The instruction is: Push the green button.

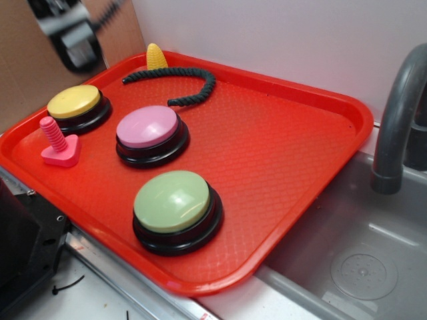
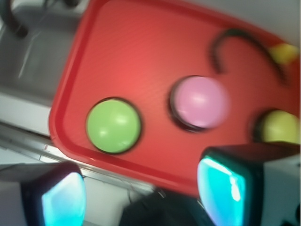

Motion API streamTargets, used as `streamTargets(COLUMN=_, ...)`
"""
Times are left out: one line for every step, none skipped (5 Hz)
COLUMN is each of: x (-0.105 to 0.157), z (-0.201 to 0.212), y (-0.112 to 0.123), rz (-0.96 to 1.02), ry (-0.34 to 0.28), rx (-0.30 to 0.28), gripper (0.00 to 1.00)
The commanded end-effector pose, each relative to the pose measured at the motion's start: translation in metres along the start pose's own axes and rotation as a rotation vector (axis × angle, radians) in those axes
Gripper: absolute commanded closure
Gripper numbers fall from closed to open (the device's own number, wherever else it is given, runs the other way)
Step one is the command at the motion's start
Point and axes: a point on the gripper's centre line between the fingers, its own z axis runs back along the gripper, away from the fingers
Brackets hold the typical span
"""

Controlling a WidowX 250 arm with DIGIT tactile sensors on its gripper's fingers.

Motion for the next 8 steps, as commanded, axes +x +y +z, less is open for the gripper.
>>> streamTargets(x=0.020, z=-0.052, y=-0.046, rz=-0.200, ry=-0.018, rx=-0.059, gripper=0.00)
streamTargets(x=0.020, z=-0.074, y=-0.053, rz=-0.270, ry=0.005, rx=-0.057, gripper=0.00)
streamTargets(x=0.016, z=-0.082, y=-0.051, rz=-0.281, ry=0.069, rx=-0.046, gripper=0.00)
streamTargets(x=0.013, z=-0.086, y=-0.049, rz=-0.280, ry=0.160, rx=-0.083, gripper=0.00)
streamTargets(x=0.008, z=-0.083, y=-0.048, rz=-0.186, ry=0.218, rx=-0.068, gripper=0.00)
streamTargets(x=0.008, z=-0.083, y=-0.048, rz=-0.186, ry=0.218, rx=-0.068, gripper=0.00)
streamTargets(x=0.008, z=-0.083, y=-0.048, rz=-0.186, ry=0.218, rx=-0.068, gripper=0.00)
streamTargets(x=0.001, z=-0.089, y=-0.047, rz=-0.173, ry=0.148, rx=-0.009, gripper=0.00)
